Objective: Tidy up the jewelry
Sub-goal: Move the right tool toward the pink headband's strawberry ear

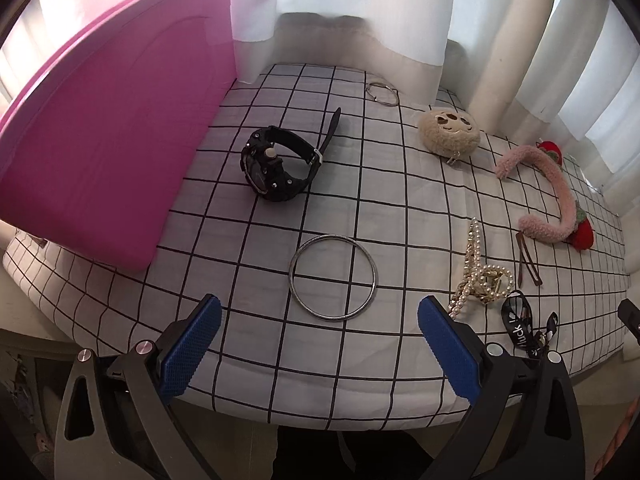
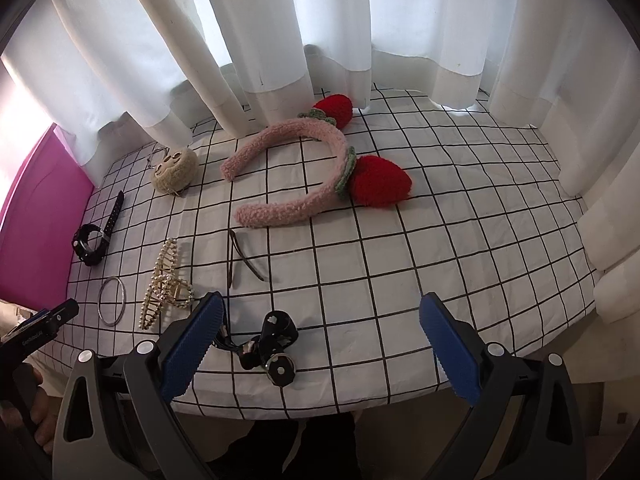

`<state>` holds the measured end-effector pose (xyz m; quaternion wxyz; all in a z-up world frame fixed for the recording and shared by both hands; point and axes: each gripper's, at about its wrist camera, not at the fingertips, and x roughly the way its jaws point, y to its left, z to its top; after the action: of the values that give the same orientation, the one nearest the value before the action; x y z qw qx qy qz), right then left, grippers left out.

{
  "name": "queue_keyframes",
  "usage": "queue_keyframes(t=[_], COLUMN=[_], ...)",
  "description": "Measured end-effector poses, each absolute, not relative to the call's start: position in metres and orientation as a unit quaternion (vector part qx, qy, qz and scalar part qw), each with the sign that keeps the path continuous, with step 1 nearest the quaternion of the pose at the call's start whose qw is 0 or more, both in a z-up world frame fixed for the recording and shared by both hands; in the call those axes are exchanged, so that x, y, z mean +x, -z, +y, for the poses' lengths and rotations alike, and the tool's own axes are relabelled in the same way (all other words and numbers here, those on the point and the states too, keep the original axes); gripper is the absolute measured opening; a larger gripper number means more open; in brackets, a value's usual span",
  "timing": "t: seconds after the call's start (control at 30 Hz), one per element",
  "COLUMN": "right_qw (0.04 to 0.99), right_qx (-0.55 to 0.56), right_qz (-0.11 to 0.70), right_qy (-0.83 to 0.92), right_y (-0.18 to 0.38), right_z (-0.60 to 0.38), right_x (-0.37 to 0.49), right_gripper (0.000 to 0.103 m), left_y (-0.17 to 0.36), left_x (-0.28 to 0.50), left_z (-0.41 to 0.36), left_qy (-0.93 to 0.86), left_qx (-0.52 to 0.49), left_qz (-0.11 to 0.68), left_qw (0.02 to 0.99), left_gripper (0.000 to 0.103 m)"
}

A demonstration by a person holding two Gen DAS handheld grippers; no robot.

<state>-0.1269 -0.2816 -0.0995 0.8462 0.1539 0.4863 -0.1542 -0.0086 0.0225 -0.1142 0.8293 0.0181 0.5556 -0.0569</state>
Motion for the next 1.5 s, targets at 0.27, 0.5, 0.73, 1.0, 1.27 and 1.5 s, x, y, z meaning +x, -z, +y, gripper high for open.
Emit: queue_keyframes(t=[0.27, 0.5, 0.73, 1.0, 1.27, 1.5], right_qw=[0.836, 0.838, 0.843, 0.853, 0.828, 0.824], right_qx=[0.157, 0.154, 0.139, 0.057, -0.126, -0.134], right_qz=[0.501, 0.498, 0.493, 0.510, 0.546, 0.545], right_qy=[0.159, 0.160, 0.167, 0.090, -0.015, -0.078], right_y=[0.135, 0.149, 0.156, 0.167, 0.187, 0.191], right_z=[-0.314, -0.332, -0.357, -0.381, -0.368, -0.378], right_x=[-0.119, -0.103, -0.079, -0.043, -0.008, 0.012], right_gripper=[0.094, 0.094, 0.094, 0.094, 0.094, 0.094], left_y=[0.167, 0.184, 0.184, 0.181, 0.182, 0.182], left_x=[0.008, 0.016, 0.015, 0.006, 0.009, 0.005], left_z=[0.016, 0.002, 0.001, 0.002, 0.002, 0.003], left_qy=[0.020, 0.018, 0.012, 0.012, 0.007, 0.005], left_qx=[0.016, 0.020, 0.007, 0.008, 0.005, 0.003], left_qz=[0.576, 0.567, 0.547, 0.535, 0.537, 0.525], left_qw=[0.817, 0.823, 0.837, 0.845, 0.844, 0.851], left_gripper=[0.097, 0.097, 0.098, 0.098, 0.098, 0.098])
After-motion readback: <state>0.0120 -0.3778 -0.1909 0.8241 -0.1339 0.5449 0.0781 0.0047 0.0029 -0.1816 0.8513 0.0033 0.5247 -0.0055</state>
